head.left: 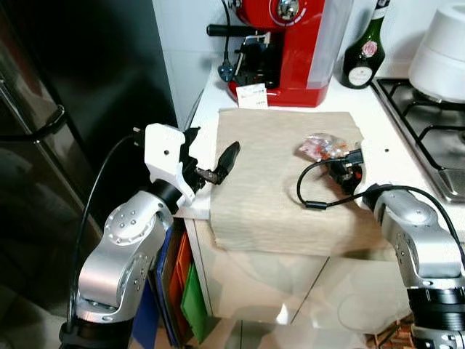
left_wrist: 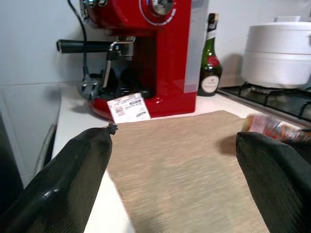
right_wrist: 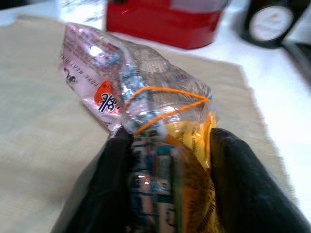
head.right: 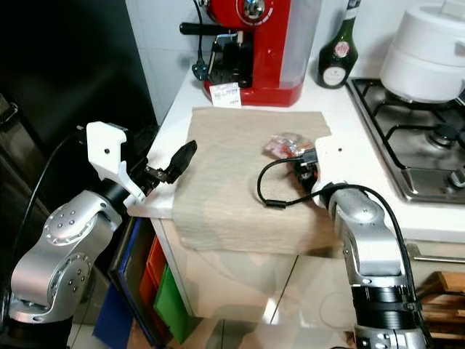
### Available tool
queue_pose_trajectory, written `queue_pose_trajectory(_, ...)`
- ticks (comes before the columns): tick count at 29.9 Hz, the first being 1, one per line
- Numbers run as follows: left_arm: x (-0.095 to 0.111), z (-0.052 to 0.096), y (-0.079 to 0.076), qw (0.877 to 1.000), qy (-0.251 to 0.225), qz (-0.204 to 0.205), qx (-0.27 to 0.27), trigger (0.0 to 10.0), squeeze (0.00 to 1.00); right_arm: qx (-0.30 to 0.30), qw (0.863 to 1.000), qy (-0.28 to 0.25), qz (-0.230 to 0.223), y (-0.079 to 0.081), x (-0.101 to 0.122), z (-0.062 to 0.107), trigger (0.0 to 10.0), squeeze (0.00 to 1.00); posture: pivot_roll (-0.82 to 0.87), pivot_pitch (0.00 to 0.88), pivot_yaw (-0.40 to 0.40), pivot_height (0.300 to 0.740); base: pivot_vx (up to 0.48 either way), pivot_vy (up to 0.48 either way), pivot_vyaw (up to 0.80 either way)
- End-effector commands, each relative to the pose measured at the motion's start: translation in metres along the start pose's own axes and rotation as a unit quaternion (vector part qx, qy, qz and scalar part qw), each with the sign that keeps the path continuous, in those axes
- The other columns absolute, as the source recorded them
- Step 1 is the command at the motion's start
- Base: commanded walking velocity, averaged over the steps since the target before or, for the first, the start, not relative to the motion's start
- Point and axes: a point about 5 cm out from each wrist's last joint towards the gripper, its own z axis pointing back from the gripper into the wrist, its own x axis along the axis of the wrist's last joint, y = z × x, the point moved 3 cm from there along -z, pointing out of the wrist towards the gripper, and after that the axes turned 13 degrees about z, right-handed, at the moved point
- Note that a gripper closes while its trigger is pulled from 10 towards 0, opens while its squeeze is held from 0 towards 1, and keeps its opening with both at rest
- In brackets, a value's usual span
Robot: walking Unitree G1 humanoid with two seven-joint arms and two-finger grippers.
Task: Restocking fridge
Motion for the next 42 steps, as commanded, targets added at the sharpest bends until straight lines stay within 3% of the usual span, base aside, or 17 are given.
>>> queue_pose_trajectory(1,0.003,-0.003,0.001,1.0,-0.004,-0.004,0.002,10.0,0.0,-0.037,0.999,-0.036,0.0,-0.014,0.019,-0.001,0.0,0.13,-0.08,0.009,0.077,0.74,0.0,0.0,0.0)
queue_pose_trajectory(6,0.003,-0.004,0.0,1.0,-0.005,-0.004,0.001,10.0,0.0,-0.072,0.994,-0.081,0.004,-0.025,0.041,0.003,0.0,0.13,-0.09,0.006,0.074,0.74,0.0,0.0,0.0)
queue_pose_trajectory(11,0.003,-0.007,0.0,1.0,-0.009,-0.002,0.001,10.0,0.0,-0.126,0.979,-0.159,0.005,-0.041,0.074,0.014,0.0,0.12,-0.1,0.0,0.073,0.74,0.0,0.0,0.0)
queue_pose_trajectory(17,0.004,-0.009,-0.001,1.0,-0.013,-0.002,-0.001,10.0,0.0,-0.15,0.971,-0.184,0.014,-0.046,0.085,0.021,0.0,0.12,-0.1,0.0,0.068,0.74,0.0,0.0,0.0)
queue_pose_trajectory(19,0.004,-0.009,-0.001,1.0,-0.013,-0.002,-0.001,10.0,0.0,-0.156,0.97,-0.187,0.017,-0.048,0.086,0.023,0.0,0.12,-0.1,0.0,0.068,0.74,0.0,0.0,0.0)
queue_pose_trajectory(24,0.007,-0.009,0.002,0.999,-0.038,0.01,0.021,10.0,0.0,-0.233,0.947,-0.213,0.061,-0.049,0.086,0.055,0.0,0.11,-0.1,0.0,0.064,0.74,0.0,0.0,0.0)
queue_pose_trajectory(29,0.011,-0.013,0.002,0.998,-0.058,0.004,0.027,10.0,0.0,-0.273,0.936,-0.213,0.062,-0.042,0.079,0.064,0.0,0.1,-0.11,0.0,0.069,0.74,0.0,0.0,0.0)
queue_pose_trajectory(34,0.015,-0.024,-0.002,0.997,-0.072,-0.006,0.012,10.0,0.0,-0.281,0.939,-0.194,0.047,-0.021,0.064,0.066,0.0,0.11,-0.11,0.0,0.074,0.74,0.0,0.0,0.0)
queue_pose_trajectory(42,0.015,-0.029,-0.004,0.997,-0.076,-0.002,0.001,10.0,0.0,-0.266,0.948,-0.169,0.035,-0.018,0.049,0.057,0.0,0.1,-0.12,0.0,0.076,0.74,-0.243,-0.155,0.0)
